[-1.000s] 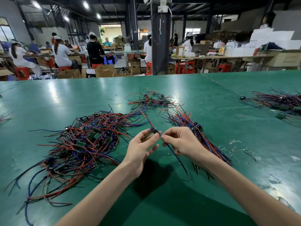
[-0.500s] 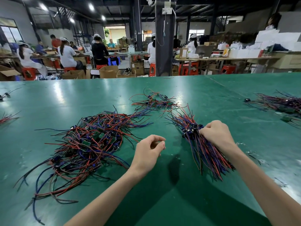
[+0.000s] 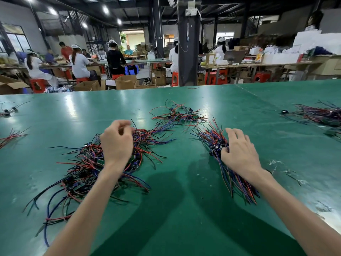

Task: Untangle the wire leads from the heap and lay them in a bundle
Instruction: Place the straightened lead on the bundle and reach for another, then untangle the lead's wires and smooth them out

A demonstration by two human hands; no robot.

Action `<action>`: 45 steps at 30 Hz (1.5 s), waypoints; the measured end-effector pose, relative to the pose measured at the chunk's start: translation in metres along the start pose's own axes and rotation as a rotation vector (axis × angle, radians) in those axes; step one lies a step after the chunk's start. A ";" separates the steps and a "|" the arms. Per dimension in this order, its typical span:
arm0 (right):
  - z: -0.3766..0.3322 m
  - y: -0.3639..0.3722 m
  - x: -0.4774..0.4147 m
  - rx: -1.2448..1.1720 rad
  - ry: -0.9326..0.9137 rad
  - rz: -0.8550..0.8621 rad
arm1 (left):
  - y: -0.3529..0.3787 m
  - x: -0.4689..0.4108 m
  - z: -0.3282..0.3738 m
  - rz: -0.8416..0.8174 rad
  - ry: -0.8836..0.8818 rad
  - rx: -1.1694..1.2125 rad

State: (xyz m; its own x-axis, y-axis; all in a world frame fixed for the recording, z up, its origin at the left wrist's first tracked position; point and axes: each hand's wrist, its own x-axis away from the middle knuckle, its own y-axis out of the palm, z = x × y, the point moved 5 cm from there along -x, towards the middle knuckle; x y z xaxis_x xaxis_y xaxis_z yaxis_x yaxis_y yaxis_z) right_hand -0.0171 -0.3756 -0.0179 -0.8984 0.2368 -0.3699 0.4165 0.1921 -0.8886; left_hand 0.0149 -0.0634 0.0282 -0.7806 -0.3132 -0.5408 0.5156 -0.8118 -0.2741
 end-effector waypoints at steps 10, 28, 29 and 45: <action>0.004 0.030 0.002 0.288 -0.181 -0.230 | 0.000 -0.016 -0.074 -0.318 -0.172 -0.777; -0.040 0.036 0.024 0.150 -0.381 -0.155 | -0.005 -0.021 -0.078 -0.350 -0.088 -0.969; -0.041 0.037 0.024 0.147 -0.386 -0.161 | -0.006 -0.022 -0.078 -0.351 -0.102 -0.968; -0.059 0.014 0.034 -0.275 -0.444 0.068 | -0.014 0.004 0.008 0.102 0.511 -0.226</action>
State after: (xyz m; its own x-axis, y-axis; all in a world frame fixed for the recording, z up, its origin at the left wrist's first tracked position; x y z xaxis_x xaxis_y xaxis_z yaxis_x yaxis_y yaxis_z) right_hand -0.0337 -0.3085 -0.0270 -0.8157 -0.1572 -0.5567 0.4438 0.4470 -0.7766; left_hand 0.0017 -0.0573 0.0368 -0.4817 -0.0608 -0.8742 0.6862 -0.6467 -0.3331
